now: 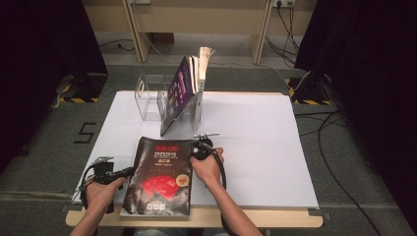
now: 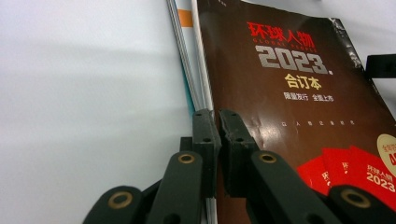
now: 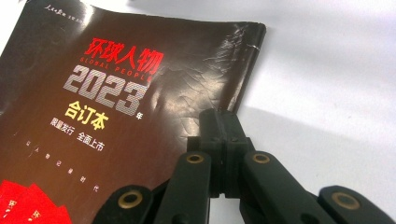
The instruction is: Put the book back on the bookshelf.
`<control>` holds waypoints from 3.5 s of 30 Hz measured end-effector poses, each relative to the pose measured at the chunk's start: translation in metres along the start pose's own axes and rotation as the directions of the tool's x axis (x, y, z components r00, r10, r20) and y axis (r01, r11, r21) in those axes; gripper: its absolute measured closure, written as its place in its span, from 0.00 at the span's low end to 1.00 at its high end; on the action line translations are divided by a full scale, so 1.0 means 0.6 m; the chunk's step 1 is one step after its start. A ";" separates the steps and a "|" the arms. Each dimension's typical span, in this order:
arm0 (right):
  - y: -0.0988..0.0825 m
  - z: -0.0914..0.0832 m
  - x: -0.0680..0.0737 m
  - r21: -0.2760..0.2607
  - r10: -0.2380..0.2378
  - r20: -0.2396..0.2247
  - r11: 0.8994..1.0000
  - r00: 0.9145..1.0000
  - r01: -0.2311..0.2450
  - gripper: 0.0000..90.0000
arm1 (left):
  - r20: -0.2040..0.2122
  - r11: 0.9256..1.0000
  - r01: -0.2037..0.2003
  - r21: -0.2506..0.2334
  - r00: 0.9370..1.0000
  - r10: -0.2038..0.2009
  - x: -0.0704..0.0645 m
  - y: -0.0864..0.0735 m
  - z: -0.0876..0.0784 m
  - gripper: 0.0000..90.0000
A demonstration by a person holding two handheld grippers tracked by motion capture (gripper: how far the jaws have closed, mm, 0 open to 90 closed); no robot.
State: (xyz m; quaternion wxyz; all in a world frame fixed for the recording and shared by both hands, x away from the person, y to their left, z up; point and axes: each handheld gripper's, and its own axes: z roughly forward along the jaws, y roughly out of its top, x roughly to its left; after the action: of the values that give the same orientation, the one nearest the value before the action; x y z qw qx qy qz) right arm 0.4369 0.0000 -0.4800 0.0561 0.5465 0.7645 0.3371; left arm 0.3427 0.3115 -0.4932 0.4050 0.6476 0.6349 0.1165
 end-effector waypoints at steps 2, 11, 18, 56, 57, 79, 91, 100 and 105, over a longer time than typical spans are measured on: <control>-0.003 -0.002 0.002 0.002 -0.003 -0.003 1.000 1.000 0.003 1.00 | -0.002 1.000 -0.008 0.002 1.000 0.008 -0.002 -0.004 -0.005 0.95; -0.015 -0.010 0.010 0.019 -0.011 -0.014 1.000 1.000 0.011 1.00 | -0.010 0.998 -0.059 0.017 0.998 0.059 -0.009 -0.019 -0.023 0.94; -0.012 -0.013 0.009 0.033 -0.022 -0.030 0.999 0.999 0.023 0.94 | -0.020 0.997 -0.073 0.011 0.997 0.073 -0.002 -0.019 -0.026 0.90; 0.173 -0.118 0.043 -0.551 -0.035 -0.006 0.834 0.999 0.026 0.80 | 0.011 0.983 -0.127 -0.131 0.992 0.129 -0.017 -0.005 -0.023 0.62; 0.175 -0.118 0.044 -0.551 -0.034 -0.006 0.834 0.999 0.025 0.81 | 0.011 0.983 -0.127 -0.132 0.991 0.130 -0.017 -0.005 -0.023 0.62; 0.243 -0.141 0.066 -0.477 0.058 -0.010 0.877 0.998 -0.056 0.77 | 0.025 0.981 -0.135 -0.139 0.990 0.140 -0.021 -0.005 -0.020 0.62; 0.253 -0.132 0.081 -0.389 0.054 0.065 0.921 0.996 -0.024 0.90 | 0.030 0.981 -0.140 -0.134 0.989 0.145 -0.020 -0.005 -0.018 0.61; 0.261 -0.130 0.087 -0.371 0.076 0.038 0.927 0.996 -0.057 0.86 | 0.032 0.979 -0.148 -0.138 0.988 0.153 -0.022 -0.005 -0.018 0.61; 0.268 -0.113 0.086 -0.358 0.099 0.045 0.930 0.994 -0.077 0.88 | 0.033 0.979 -0.154 -0.136 0.987 0.160 -0.021 -0.006 -0.017 0.61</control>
State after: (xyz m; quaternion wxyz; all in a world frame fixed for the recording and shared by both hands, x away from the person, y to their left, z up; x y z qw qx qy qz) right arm 0.5138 0.0428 -0.3209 0.1626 0.5712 0.6636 0.4550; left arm 0.3311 0.3032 -0.4843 0.4506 0.6697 0.5635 0.1758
